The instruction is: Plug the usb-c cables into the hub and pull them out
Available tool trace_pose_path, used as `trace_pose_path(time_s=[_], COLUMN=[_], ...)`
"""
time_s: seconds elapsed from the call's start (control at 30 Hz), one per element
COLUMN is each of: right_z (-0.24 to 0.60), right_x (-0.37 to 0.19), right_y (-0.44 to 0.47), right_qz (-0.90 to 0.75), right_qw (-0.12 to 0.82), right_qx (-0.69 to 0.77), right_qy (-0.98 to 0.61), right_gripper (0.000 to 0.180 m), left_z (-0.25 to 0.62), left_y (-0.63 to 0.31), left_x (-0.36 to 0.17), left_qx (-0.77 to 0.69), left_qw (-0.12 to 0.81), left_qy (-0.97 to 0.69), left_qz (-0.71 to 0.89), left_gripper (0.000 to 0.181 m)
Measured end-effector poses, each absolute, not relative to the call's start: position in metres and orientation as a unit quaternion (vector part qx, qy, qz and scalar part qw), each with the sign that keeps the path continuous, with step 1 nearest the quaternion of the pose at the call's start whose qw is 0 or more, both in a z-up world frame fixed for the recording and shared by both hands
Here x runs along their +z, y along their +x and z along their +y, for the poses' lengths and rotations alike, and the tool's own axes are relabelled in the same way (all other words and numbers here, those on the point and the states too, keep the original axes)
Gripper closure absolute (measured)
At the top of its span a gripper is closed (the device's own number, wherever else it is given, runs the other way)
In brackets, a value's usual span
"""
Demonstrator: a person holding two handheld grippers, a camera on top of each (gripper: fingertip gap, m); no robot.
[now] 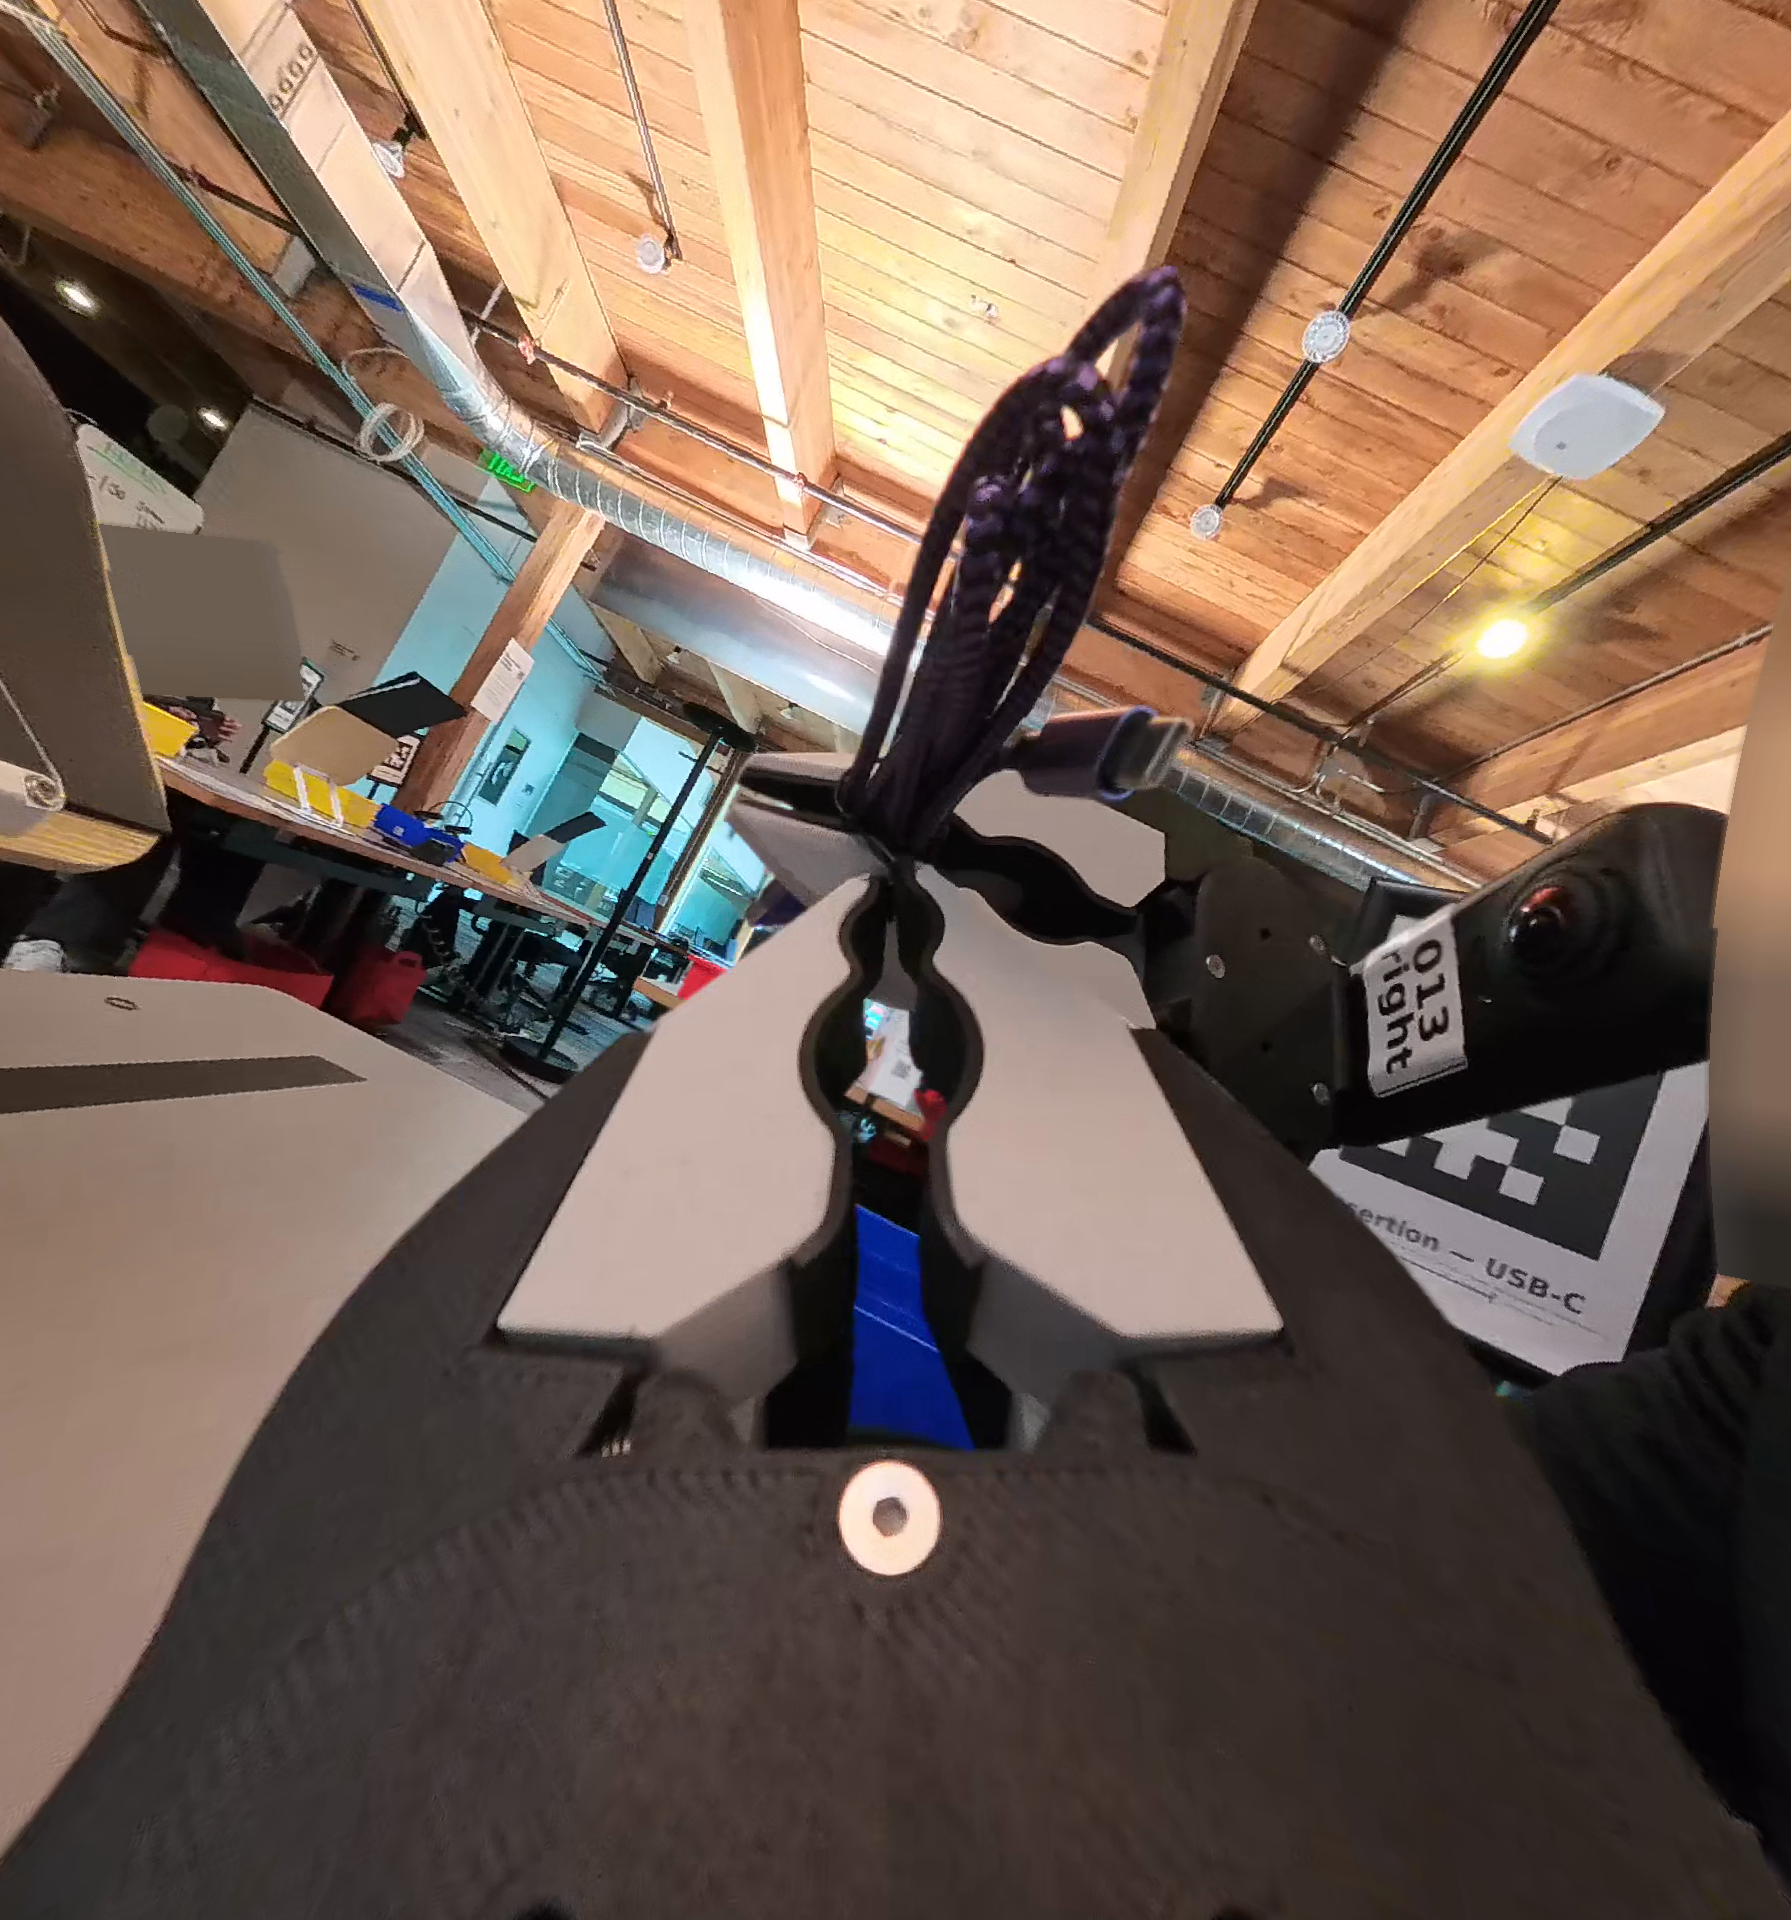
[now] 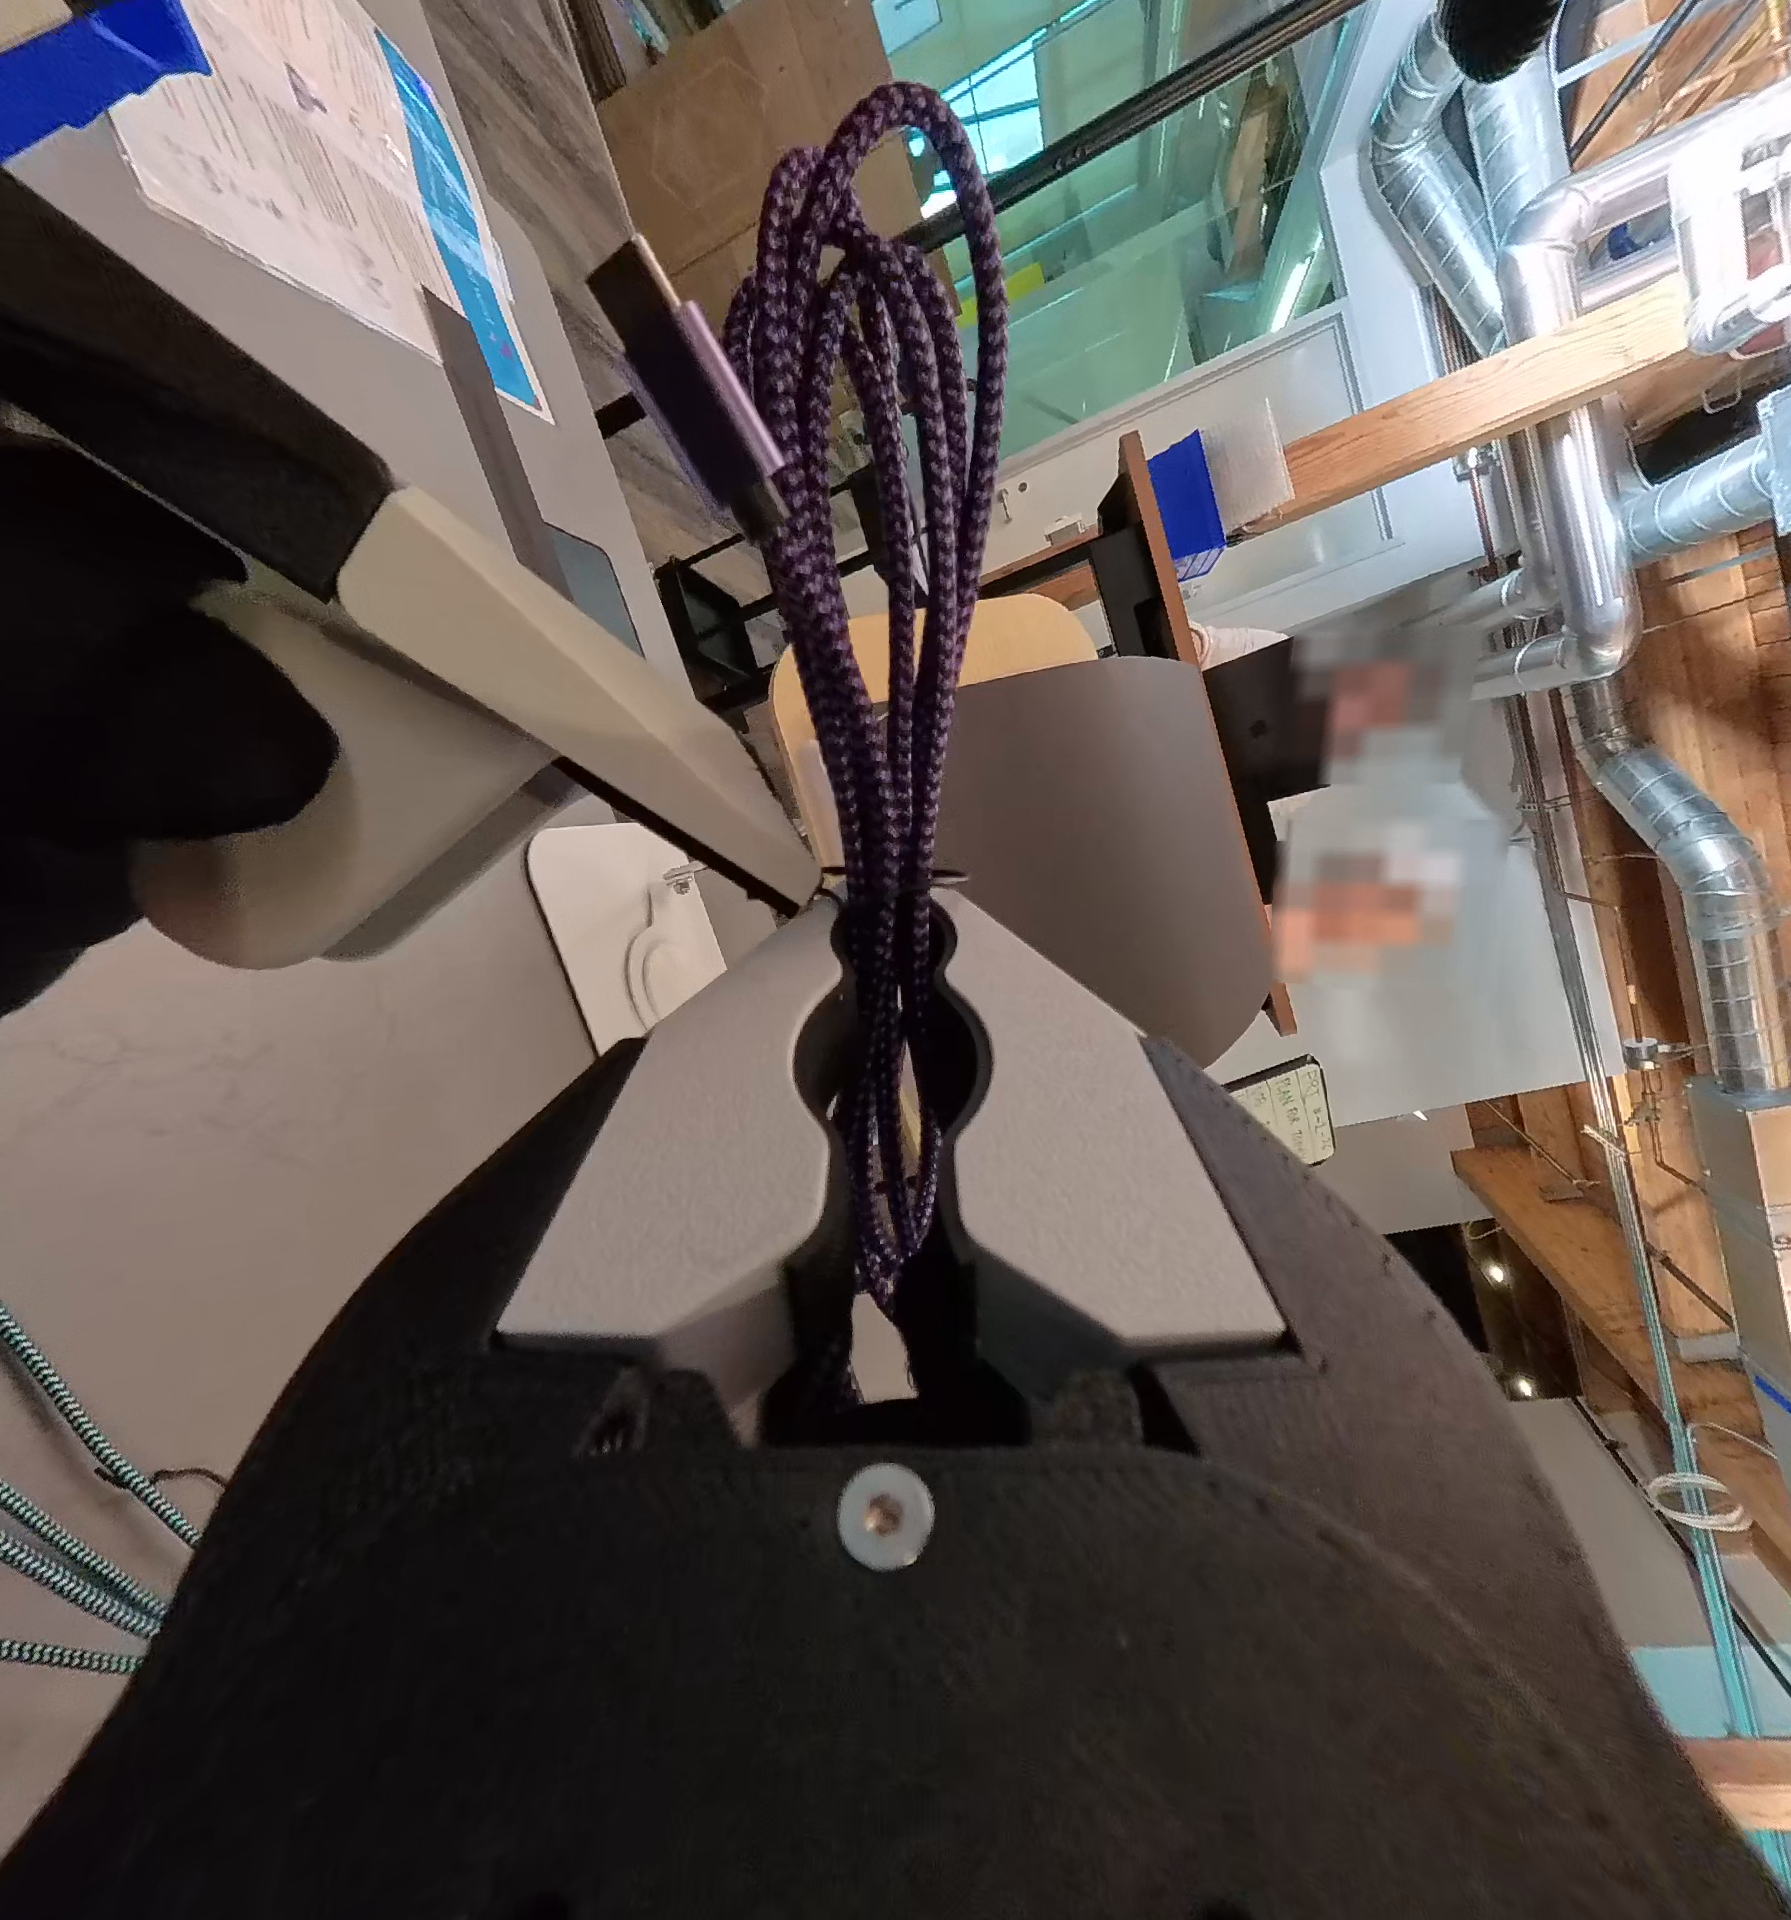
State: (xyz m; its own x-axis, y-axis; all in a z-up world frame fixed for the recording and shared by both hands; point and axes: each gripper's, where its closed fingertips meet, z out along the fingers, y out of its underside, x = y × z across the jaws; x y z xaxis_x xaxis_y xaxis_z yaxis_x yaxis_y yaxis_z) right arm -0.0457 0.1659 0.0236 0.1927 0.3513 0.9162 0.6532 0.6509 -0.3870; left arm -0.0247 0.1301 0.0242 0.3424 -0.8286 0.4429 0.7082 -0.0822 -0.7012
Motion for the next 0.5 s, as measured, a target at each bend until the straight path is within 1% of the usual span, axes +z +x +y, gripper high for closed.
trace_pose_path(time_s=[0.5], right_z=[0.1666], right_x=[0.0169], right_y=[-0.0466], right_qz=[-0.637], right_qw=[0.649], right_qx=[-0.099], right_qy=[-0.405], right_gripper=[0.174], left_z=[0.1271], left_y=[-0.0263], left_x=[0.0212], left_qx=[-0.616], left_qw=[0.644], left_qy=[-0.449], left_qz=[0.064], left_gripper=[0.181])
